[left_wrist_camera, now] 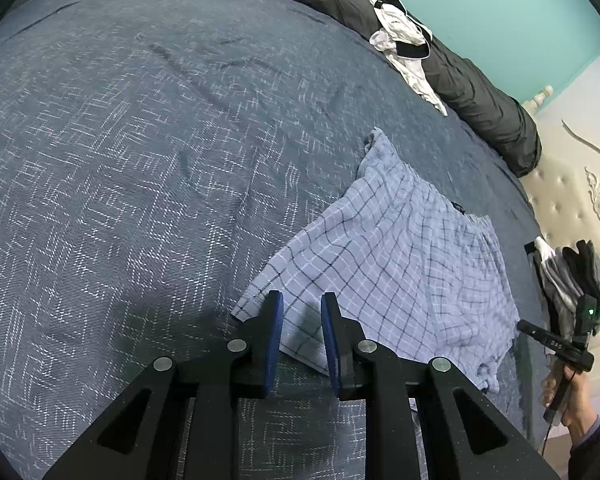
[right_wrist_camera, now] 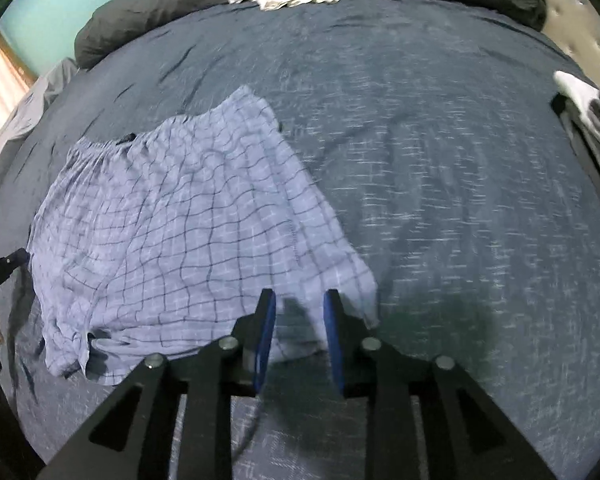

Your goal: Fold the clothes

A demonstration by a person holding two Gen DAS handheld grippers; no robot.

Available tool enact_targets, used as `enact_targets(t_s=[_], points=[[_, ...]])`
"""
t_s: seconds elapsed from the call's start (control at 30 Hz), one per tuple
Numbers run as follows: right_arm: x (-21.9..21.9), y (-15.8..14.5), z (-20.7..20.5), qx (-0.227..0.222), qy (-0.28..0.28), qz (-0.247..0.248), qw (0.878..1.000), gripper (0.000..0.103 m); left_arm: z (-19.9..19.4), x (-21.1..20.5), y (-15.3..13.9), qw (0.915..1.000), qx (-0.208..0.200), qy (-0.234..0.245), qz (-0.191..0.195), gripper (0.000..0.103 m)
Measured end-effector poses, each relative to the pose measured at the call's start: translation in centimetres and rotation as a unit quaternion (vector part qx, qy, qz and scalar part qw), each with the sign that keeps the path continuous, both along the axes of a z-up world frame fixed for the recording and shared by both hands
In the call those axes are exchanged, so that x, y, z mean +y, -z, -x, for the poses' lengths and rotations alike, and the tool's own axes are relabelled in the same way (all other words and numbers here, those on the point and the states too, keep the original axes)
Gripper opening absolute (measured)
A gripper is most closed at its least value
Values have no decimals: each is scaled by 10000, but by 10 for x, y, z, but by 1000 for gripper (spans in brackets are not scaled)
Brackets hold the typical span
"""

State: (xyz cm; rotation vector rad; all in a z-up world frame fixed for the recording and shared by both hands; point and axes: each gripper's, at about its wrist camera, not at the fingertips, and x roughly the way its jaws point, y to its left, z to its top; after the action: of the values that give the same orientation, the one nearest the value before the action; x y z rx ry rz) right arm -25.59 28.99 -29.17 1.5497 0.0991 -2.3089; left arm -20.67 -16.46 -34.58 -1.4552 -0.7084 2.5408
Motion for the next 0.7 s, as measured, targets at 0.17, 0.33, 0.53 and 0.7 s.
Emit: enact_targets(t_s=[0.17, 0.33, 0.53, 0.7], points=[[-18, 12, -6, -139, -325, -206, 9992, 24, 1, 0, 1, 10000, -9, 16, -4, 21], [-24, 20, -6, -228, -367, -239, 9988, 24, 1, 0, 1, 10000, -25, 13, -3, 21], [-31, 25, -5, -160, -429, -374, 9983, 6, 0, 1, 1, 10000, -23, 9, 3, 21], [-28, 20, -11, -4, -408, -286, 9988, 2, 0, 1, 1, 10000, -25, 3, 2, 21]])
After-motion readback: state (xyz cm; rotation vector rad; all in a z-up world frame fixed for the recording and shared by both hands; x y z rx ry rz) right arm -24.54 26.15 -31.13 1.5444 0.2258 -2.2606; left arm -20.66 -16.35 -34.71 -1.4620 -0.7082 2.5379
